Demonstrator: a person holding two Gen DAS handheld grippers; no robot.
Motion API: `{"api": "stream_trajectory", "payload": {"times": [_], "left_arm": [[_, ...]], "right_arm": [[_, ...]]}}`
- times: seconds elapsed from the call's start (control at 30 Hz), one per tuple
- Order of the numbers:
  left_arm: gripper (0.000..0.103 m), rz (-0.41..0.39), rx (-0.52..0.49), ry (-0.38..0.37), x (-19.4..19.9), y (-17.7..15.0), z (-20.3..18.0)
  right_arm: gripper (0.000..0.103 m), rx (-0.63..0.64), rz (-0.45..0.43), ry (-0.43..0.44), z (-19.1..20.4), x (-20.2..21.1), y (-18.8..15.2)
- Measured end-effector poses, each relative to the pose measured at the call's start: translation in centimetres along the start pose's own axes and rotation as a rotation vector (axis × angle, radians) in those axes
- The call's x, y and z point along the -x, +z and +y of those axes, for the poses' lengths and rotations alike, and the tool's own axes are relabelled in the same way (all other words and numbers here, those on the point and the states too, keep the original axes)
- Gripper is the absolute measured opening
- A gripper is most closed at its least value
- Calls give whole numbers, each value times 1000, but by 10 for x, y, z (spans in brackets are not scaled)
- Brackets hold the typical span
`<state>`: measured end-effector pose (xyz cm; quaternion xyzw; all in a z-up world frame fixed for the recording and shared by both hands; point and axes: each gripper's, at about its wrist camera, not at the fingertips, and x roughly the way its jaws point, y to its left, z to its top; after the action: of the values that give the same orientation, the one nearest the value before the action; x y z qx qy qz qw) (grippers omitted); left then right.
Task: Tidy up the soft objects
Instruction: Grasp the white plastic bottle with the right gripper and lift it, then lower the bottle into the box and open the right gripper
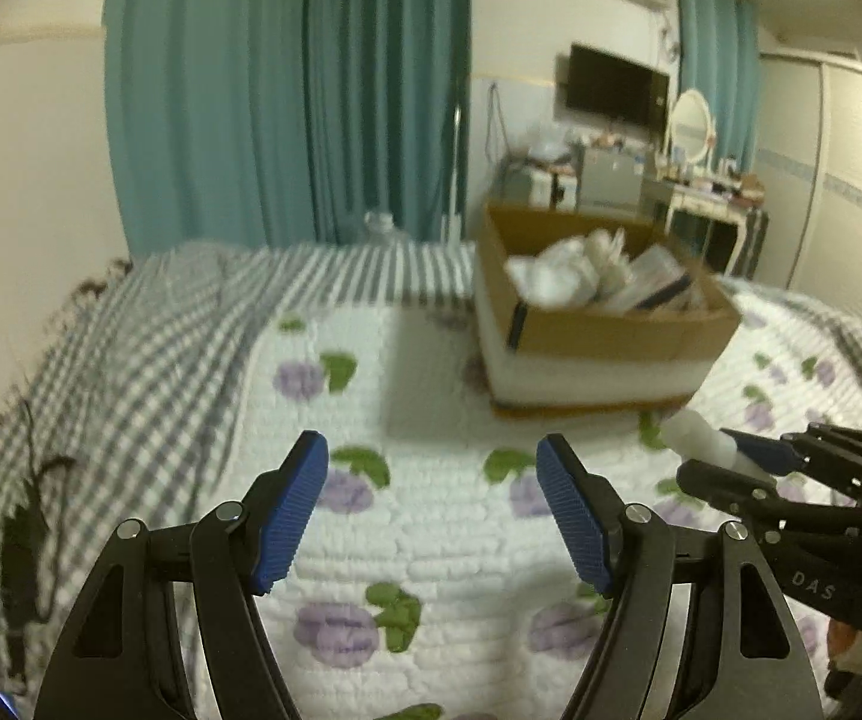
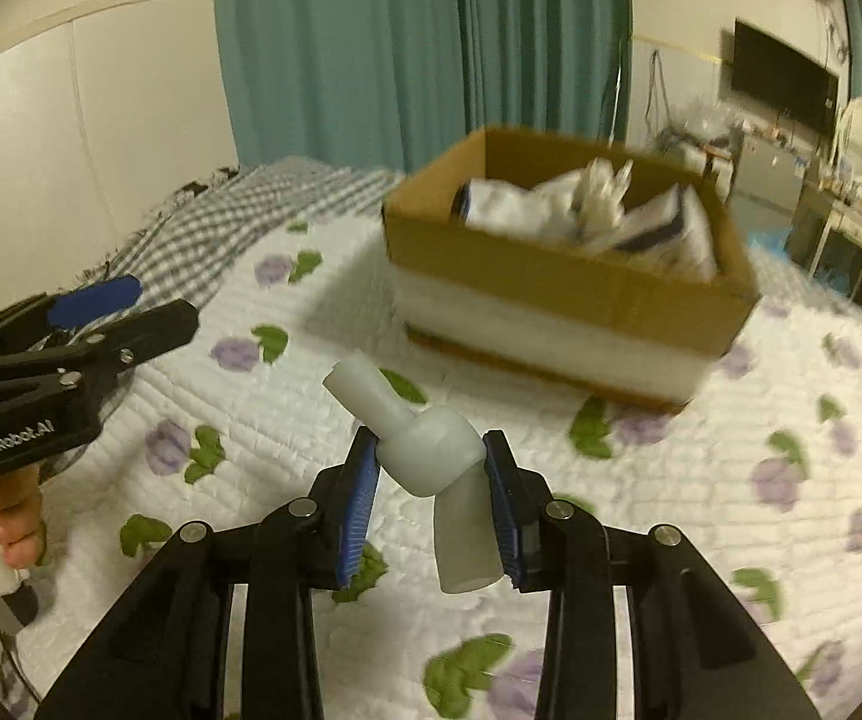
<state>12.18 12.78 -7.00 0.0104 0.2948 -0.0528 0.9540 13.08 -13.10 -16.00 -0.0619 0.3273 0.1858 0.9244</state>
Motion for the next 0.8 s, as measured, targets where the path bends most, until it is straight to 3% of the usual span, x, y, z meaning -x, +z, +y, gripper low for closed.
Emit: {"api": "stream_trajectory", "payload": {"times": [0.27,0.47,0.63,0.8], "left_arm": [[73,-142,-72,9,47,44,-26],[73,-204,-87,14,50,82,-38],[73,-188,-91,19,22,107,-47],[73,-196,-106,35,-16,123,-54]], "right_arm": [[35,34,-126,-59,-12,55,55],[35,60,-221,-76,-25,71,108],[35,46,-237,-67,-45,48,147],[35,5,-191,-66,-71,-5,170]]}}
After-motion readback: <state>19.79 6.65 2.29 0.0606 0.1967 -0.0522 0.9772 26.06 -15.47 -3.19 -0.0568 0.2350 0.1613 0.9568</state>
